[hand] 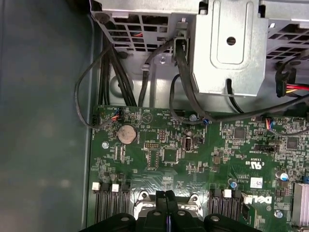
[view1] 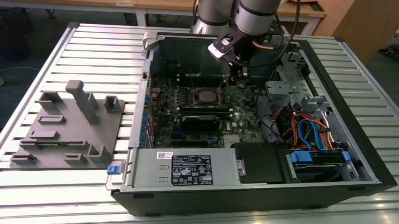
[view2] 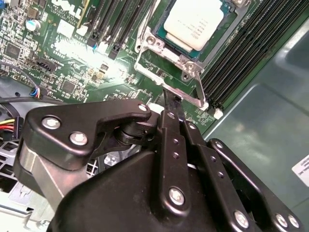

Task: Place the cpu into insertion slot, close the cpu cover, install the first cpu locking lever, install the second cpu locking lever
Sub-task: 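Close the cpu cover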

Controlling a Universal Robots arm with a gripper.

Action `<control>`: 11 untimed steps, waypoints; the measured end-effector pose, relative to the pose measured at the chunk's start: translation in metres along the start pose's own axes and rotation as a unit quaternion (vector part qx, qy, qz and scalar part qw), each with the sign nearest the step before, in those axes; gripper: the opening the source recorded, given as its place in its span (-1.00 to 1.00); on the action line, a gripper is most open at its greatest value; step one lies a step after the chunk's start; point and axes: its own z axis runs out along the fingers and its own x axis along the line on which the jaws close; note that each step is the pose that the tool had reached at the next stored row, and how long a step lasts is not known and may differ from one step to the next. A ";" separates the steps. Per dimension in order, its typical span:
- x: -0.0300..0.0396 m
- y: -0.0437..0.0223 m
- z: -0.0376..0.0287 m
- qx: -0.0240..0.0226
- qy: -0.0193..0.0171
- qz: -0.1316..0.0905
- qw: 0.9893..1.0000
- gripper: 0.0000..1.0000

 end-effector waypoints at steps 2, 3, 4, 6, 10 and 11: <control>0.0001 -0.0017 0.0001 0.000 0.000 0.000 1.000 -0.80; 0.0002 -0.0025 0.0001 0.000 0.000 0.000 1.000 -0.80; 0.0002 -0.0034 0.0002 0.000 0.000 0.000 1.000 -0.80; 0.0003 -0.0050 0.0003 0.000 0.000 0.000 1.000 -0.80; 0.0005 -0.0083 0.0005 0.000 0.000 0.000 1.000 -0.80; 0.0006 -0.0091 0.0006 0.000 0.000 0.000 1.000 -0.80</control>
